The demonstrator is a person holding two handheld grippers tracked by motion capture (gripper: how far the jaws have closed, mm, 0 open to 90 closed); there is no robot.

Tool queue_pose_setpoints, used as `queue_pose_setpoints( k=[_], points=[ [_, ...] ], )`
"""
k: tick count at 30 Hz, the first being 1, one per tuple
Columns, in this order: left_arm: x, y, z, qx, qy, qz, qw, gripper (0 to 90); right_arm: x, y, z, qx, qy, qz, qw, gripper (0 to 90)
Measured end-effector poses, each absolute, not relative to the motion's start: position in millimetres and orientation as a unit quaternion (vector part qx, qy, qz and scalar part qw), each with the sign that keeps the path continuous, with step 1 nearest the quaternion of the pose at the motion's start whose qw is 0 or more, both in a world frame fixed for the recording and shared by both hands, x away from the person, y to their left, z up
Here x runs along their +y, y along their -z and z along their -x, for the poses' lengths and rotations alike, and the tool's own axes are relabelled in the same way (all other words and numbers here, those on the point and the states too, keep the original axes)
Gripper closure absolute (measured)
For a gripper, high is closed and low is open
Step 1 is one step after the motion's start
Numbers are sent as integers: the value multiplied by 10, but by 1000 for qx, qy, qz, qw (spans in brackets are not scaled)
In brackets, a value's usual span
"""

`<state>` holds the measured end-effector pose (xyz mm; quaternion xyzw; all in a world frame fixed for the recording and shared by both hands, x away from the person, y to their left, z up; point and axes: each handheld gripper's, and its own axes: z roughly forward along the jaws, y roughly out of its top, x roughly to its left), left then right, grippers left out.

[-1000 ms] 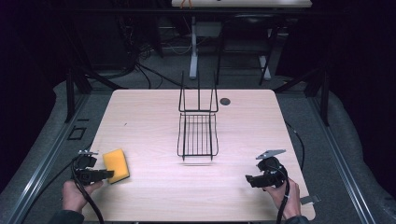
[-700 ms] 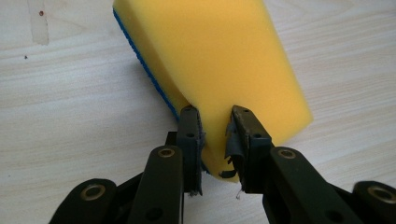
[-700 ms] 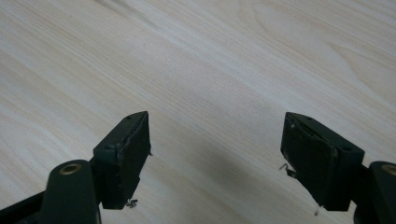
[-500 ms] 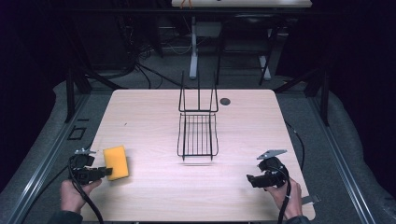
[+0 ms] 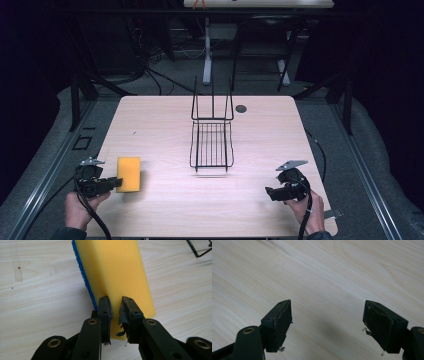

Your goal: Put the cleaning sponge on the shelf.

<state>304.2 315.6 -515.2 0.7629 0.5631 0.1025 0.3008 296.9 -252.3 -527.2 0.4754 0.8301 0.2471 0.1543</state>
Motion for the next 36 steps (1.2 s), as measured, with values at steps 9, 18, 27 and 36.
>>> queue_pose_setpoints(
  k=[9, 18, 27, 36],
  points=[
    [3080, 5093, -3023, 550, -103, -768, 311, 786, -2524, 5276, -2976, 828, -249, -478, 154, 229],
    [3001, 5008, -3009, 534, -106, -773, 326, 789, -2526, 5262, -2966, 828, -249, -477, 159, 230],
    [2949, 4962, -3011, 525, -107, -776, 333, 791, -2535, 5258, -2966, 826, -251, -478, 162, 230],
    [2812, 4908, -3021, 504, -106, -786, 342, 794, -2547, 5262, -2972, 827, -250, -477, 161, 229]
  ],
)
